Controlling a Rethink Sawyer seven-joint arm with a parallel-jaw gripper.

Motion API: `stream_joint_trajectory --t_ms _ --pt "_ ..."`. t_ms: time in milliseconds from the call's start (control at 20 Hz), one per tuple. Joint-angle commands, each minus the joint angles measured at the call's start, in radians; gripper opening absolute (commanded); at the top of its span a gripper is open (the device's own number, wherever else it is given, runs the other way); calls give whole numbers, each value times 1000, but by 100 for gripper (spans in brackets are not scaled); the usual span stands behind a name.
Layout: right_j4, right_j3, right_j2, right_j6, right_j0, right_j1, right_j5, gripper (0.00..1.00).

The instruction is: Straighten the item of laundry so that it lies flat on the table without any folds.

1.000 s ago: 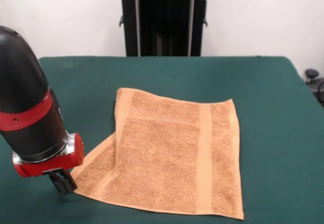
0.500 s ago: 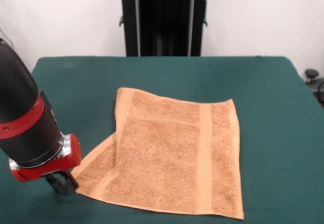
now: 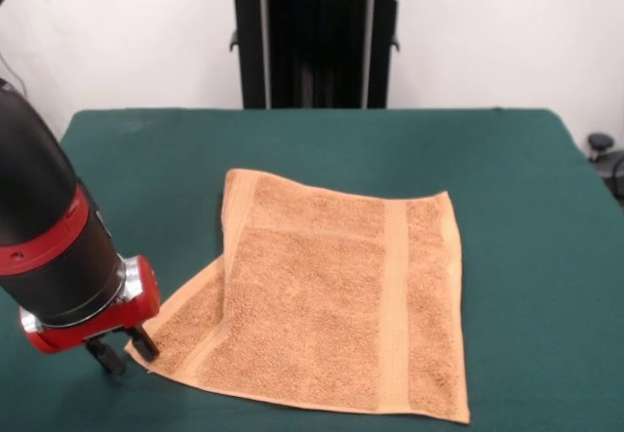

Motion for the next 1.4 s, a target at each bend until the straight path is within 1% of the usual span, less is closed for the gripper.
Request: stream_joint_trajectory --t_ms 50,200,250,400,600,900,1000,1050,1150,1250,1400 --pt "-170 19 -18 -380 -27 94 -37 100" --pt "-170 25 -27 -389 -32 88 -46 100" --pt "-173 18 -33 -390 -30 88 -30 100" --pt "-159 40 -51 -336 -27 80 -12 100" --pt "-141 146 -68 -290 -31 31 -67 100" --pt "-138 264 -91 -218 -18 -16 -138 100" --pt "-143 307 -88 -221 -17 -32 -187 100" --pt "-150 334 -79 -215 -21 -40 -213 0" --pt "-145 370 -82 -165 -22 -50 -250 0" --pt "-137 450 -73 -111 -34 -70 -347 0" --pt "-134 532 -81 -16 -30 -90 -445 0"
